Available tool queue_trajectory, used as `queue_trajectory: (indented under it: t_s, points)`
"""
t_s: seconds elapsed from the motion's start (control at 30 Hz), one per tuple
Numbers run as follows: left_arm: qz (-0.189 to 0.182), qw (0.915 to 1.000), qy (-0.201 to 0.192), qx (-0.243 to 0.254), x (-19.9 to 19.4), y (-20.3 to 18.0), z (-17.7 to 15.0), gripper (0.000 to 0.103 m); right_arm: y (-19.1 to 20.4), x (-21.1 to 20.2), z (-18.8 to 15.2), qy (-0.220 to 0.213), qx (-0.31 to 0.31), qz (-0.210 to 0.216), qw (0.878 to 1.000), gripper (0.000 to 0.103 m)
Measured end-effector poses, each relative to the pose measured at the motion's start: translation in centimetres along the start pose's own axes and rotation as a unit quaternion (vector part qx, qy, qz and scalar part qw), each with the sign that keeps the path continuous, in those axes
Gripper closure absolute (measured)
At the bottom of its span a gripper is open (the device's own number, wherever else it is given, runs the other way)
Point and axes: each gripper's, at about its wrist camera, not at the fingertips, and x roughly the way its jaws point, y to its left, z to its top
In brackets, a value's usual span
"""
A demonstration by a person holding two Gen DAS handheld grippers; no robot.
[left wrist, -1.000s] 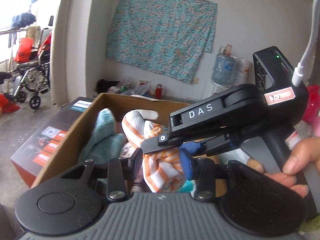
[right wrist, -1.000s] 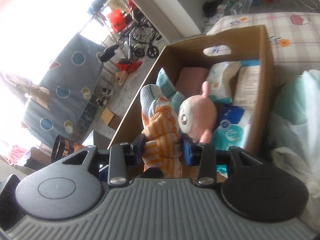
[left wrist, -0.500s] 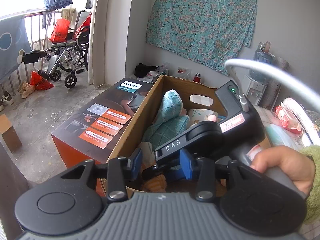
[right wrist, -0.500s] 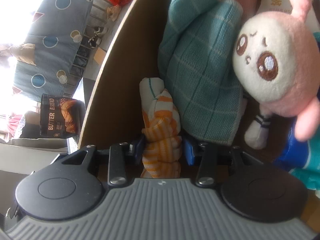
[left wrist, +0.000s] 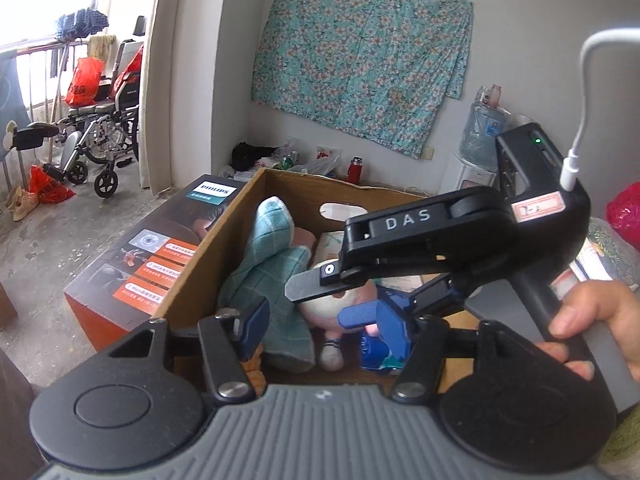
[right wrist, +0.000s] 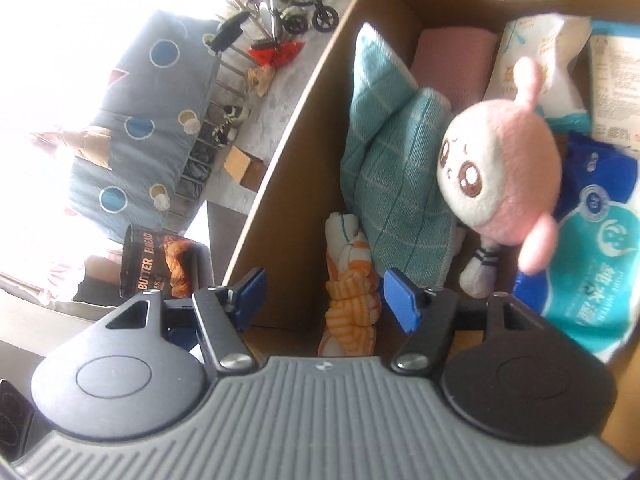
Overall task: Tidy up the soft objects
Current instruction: 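Reach the right tool to the white yogurt cup and grasp it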
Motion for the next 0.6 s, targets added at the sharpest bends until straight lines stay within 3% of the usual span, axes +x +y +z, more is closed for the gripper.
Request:
queue_trajectory:
  t_s: [0.13, 0.23, 0.43, 0.6]
  points:
    - [-0.041, 0.9987, -0.008, 0.028, 0.3, -3.8, 0.1, 0.039, -1.2, -6.5, -1.1, -0.068, -0.013, 0.009, 0.998, 0.038]
    - [-0.082, 0.9954, -0.01, 0.049, 1.1, -7.0, -0.1, 0.039, -2.8, -12.0, -2.8, -0.13, -0.024, -0.011, 0.991, 0.037]
    - [-0.17, 0.9809, 0.005, 0.094, 4.1, -14.4, -1.2, 0.039, -8.0, -21.4, -6.9, -0.228, 0.007, -0.084, 0.97, 0.036]
    - [-0.231, 0.9645, 0.012, 0.127, 6.8, -20.3, -2.7, 0.039, -13.0, -26.8, -10.7, -0.283, 0.045, -0.173, 0.942, 0.035]
